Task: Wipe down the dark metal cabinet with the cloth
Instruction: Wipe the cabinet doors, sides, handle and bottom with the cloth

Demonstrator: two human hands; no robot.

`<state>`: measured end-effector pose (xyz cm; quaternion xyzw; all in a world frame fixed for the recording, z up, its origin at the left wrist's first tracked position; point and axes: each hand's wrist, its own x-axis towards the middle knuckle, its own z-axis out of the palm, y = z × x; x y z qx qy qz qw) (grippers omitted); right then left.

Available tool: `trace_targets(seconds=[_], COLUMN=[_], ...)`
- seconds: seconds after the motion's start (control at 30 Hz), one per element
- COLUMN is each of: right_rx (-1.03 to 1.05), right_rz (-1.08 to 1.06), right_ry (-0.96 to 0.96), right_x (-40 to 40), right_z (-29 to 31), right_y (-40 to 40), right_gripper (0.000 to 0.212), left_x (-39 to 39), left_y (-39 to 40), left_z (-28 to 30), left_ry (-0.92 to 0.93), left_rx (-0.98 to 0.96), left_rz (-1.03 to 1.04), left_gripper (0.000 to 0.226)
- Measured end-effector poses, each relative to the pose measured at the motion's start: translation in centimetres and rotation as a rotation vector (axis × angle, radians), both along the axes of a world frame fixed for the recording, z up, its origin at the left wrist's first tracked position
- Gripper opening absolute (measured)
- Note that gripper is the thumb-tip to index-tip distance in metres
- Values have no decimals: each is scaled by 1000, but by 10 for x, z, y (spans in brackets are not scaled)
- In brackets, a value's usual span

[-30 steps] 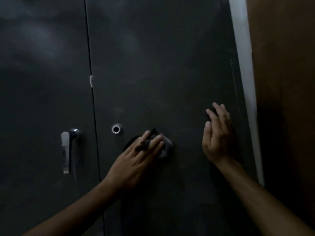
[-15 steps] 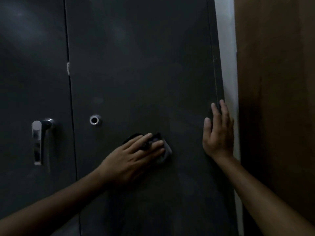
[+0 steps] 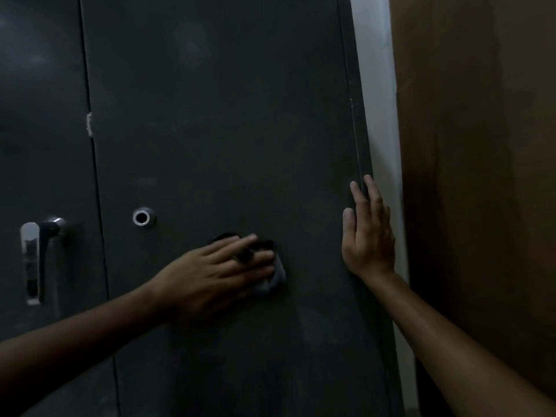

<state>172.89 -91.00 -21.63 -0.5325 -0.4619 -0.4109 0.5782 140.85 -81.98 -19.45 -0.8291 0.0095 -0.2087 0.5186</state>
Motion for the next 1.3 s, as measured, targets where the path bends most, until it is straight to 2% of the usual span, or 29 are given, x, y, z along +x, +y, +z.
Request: trace_targets(seconds=[0.03, 0.13, 0.2, 0.23, 0.3, 0.4, 0.43, 0.47, 0.53, 0.6, 0.67, 0.73, 0.83, 0.9, 0.97, 1.07, 1.13, 1.2, 1.3], right_rx=[5, 27, 44, 45, 33, -5, -6, -1, 3, 5, 18, 33, 28, 9, -7, -26, -40, -50, -32], right_rz=[14, 74, 138, 179, 244, 249, 242, 241, 265, 324, 375, 393, 389, 401, 413, 468, 516, 567, 652], right_ry=[1, -2, 3, -3, -28, -79, -86, -86, -76, -61, -64, -76, -70, -61, -53, -39, -5, 47, 133], right_x=[1, 5, 10, 12, 18, 20, 20, 20, 21, 24, 27, 28, 29, 28, 28, 31, 32, 32, 27], right_z=[1, 1, 1, 0, -3, -5, -5, -5, -5, -5, -6, -7, -6, -6, -5, -2, -2, -1, -1], right_y=[0, -2, -2, -2, -3, -3, -2, -2, -1, -1, -3, -4, -6, -9, -12, -17, -22, -26, -33], right_gripper=[51, 49, 47, 48, 48, 50, 50, 50, 49, 49, 49, 49, 49, 49, 49, 49, 50, 49, 43], left_x=[-2, 42, 87, 101, 99, 40, 24, 16, 30, 76, 129, 152, 117, 83, 79, 120, 153, 173, 169], left_y=[1, -21, -39, -42, -33, -10, -3, 1, -6, -28, -50, -53, -32, -19, -12, -34, -51, -54, -48], left_z=[14, 72, 83, 73, 34, -16, -15, -6, 26, 58, 65, 40, -24, -40, -10, 72, 102, 92, 37], left_ry=[-68, -435, -548, -516, -293, 85, 133, 116, -78, -338, -454, -378, -35, 177, 120, -262, -430, -415, -240], left_rx=[-21, -168, -248, -229, -107, 23, 35, 30, -15, -116, -219, -209, 22, 63, 47, -155, -270, -249, -159], left_rz=[-5, -31, 7, 8, -2, -8, -24, -32, -47, -66, -26, 12, 7, -10, -32, -64, -1, 35, 8], left_gripper=[58, 60, 61, 61, 57, 54, 53, 53, 54, 56, 58, 58, 59, 58, 55, 54, 58, 60, 61])
